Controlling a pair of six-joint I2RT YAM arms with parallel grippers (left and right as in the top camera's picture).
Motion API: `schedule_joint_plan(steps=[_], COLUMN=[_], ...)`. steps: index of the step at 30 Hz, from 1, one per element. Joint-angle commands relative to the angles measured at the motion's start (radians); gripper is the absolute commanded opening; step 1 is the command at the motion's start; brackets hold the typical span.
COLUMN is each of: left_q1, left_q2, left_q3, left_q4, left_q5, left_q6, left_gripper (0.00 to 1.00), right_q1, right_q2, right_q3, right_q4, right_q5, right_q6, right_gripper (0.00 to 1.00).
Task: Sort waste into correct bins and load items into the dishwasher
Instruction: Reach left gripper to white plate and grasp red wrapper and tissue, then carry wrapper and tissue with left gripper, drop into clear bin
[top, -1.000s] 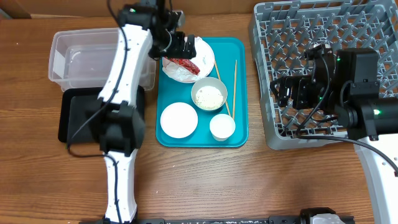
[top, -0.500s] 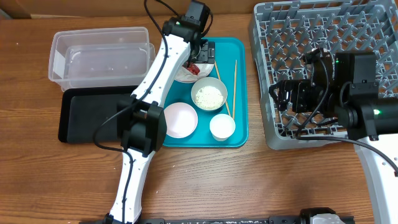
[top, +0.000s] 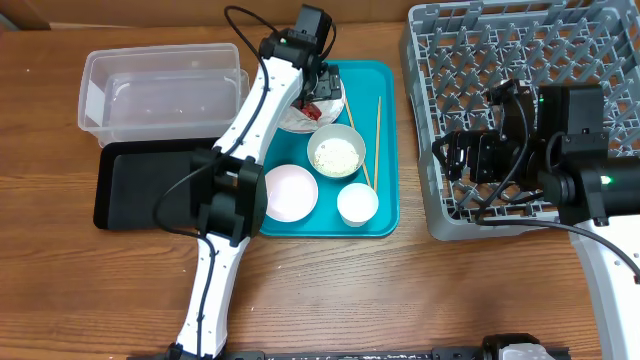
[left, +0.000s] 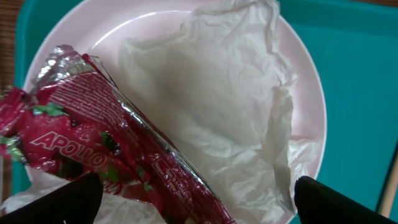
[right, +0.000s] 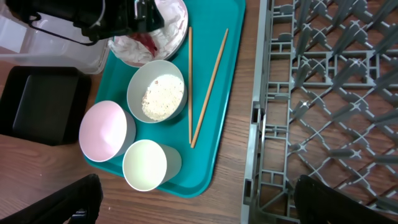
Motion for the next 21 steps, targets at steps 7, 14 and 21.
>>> schedule_joint_plan(steps=[7, 14, 21], left_q1=[0.003, 0.004, 0.009], left_q2=[0.105, 0.108, 0.085], left_q3=[0.018, 0.009, 0.016], left_q4=[-0.022, -0.025, -0.044], left_q5=[0.101, 0.072, 0.073], left_q6=[-0.017, 0.022, 0.040], left_gripper=[1.00, 0.47, 0.04], right_q1=[0.005, 0.005, 0.005], right_q2=[-0.002, -0.002, -0.002], right_q3=[0.032, 0.032, 0.032], right_q4=[0.002, 0.003, 0.008], right_q5=[-0.006, -0.006, -0.007], right_q6=[0.003, 0.003, 0.003], right_gripper=[1.00, 1.00, 1.00])
